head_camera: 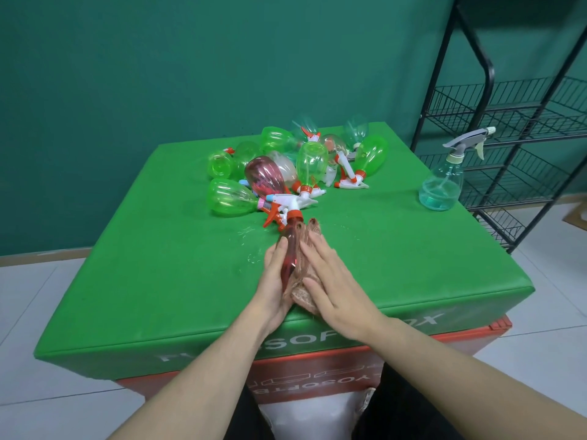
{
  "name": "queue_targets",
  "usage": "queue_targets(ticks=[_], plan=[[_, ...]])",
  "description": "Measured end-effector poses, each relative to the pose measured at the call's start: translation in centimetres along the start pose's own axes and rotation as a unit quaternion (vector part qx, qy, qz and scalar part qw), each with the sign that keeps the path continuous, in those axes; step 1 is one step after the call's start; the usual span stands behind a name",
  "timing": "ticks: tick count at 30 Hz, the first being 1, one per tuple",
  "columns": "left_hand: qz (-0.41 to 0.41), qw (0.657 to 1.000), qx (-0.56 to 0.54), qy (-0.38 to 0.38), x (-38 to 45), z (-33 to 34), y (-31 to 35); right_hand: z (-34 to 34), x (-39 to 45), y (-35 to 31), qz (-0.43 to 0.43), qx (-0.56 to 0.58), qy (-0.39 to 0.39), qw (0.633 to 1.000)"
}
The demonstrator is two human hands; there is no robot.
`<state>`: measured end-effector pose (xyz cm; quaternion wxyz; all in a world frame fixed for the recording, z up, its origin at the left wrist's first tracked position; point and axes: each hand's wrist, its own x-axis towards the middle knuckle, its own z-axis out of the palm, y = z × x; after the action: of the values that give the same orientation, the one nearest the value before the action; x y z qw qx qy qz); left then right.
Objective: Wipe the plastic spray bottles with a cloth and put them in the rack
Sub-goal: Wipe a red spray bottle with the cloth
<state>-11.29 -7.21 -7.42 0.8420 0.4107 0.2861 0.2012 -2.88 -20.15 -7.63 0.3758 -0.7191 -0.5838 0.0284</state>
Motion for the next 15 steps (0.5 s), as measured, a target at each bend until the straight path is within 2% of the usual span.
queue_targets(ticks=[6, 9, 15], plan=[[-0.003, 0.998, -0.062, 0.011, 0.5, -0.1, 0.0, 0.5, -1.4, 1.0, -0.065, -0.044, 0.021, 0.997], [-0.011, 0.998, -0.065, -0.014, 0.3, 0.2, 0.3, 0.1, -1.2, 0.9, -0.081, -0.044, 0.025, 0.995], [-0.020, 0.996, 0.024, -0.081, -0.6, 1.5, 0.6, -1.5, 1.5, -0.4, -0.011, 0.013, 0.080, 0.997]])
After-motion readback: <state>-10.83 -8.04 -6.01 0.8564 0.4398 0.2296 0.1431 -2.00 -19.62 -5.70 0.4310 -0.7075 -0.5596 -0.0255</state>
